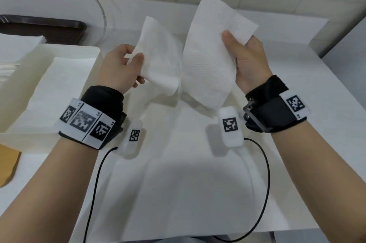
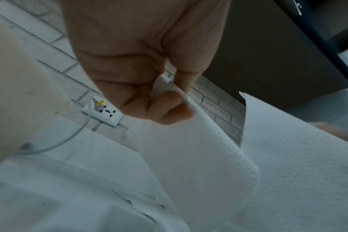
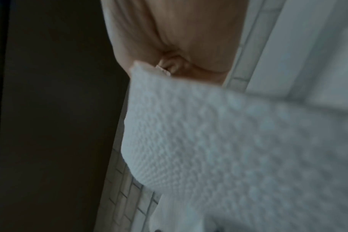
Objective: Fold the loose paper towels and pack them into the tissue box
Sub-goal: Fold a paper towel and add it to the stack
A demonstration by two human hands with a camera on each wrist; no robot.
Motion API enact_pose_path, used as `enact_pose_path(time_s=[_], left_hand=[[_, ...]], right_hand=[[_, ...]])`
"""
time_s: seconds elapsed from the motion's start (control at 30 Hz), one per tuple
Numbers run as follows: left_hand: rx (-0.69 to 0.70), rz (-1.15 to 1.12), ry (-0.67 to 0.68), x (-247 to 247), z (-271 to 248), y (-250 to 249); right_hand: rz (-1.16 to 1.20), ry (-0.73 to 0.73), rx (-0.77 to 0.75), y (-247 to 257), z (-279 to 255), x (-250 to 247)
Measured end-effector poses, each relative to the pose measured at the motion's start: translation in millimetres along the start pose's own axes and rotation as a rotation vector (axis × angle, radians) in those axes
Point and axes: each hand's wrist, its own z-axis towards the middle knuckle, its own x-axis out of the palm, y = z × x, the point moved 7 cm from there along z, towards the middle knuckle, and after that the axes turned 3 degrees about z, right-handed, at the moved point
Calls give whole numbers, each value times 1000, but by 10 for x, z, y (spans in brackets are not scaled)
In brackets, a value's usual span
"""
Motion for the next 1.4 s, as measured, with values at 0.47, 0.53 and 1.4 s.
enact_pose_path(time_s=[0.47,0.53,1.4], left_hand=[[17,46,-45,26,0,-22],[44,26,-15,58,-5,-39],[345,-14,526,541,-527,-235]], right_hand=[[367,343,248,-50,-162,409],[322,295,250,-78,-148,402],[188,-44,504,-583,-329,137]])
